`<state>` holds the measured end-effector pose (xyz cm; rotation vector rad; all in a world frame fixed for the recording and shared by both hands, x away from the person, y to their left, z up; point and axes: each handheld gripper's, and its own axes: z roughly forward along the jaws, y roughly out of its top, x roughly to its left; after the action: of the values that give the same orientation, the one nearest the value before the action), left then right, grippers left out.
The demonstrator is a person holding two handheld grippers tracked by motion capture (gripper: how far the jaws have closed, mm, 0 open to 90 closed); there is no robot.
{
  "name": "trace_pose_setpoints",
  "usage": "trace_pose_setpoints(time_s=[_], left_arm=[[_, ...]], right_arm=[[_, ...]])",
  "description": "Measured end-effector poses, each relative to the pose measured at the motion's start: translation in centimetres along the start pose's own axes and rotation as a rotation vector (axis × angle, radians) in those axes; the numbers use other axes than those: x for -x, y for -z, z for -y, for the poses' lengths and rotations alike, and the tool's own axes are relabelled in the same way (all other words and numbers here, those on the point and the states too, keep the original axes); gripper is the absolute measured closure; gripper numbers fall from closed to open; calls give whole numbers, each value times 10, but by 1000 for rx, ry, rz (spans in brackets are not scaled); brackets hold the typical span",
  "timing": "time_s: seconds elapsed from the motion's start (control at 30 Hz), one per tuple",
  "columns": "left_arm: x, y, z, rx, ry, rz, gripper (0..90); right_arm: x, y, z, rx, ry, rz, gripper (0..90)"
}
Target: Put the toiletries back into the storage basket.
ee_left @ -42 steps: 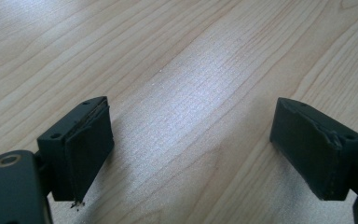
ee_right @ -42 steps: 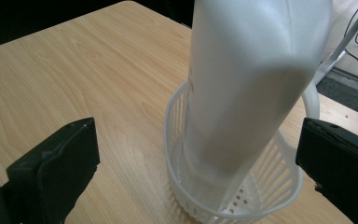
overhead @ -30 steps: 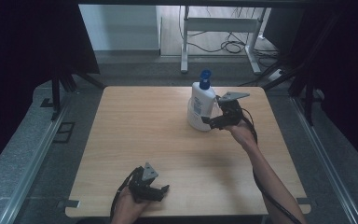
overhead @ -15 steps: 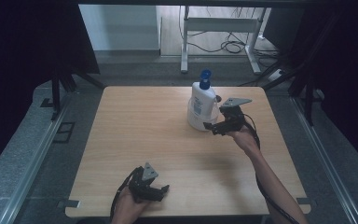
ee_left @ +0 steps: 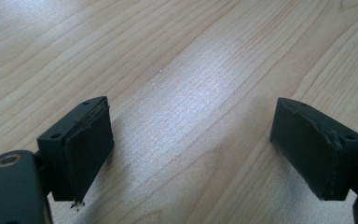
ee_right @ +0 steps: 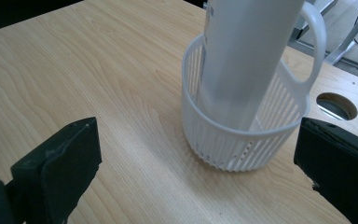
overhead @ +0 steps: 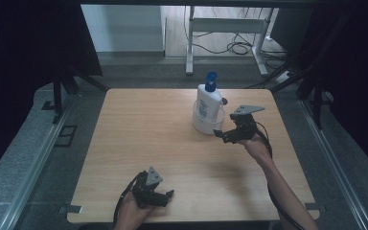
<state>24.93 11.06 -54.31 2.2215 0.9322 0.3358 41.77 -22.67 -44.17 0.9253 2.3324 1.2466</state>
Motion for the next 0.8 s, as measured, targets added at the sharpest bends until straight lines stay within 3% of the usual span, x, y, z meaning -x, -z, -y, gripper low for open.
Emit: trace_pose_setpoints(time_s=[0.8], left_arm=[[0, 0, 0, 0, 1, 0, 125]], right_arm=[[4, 18, 30, -18, -12, 3, 21]])
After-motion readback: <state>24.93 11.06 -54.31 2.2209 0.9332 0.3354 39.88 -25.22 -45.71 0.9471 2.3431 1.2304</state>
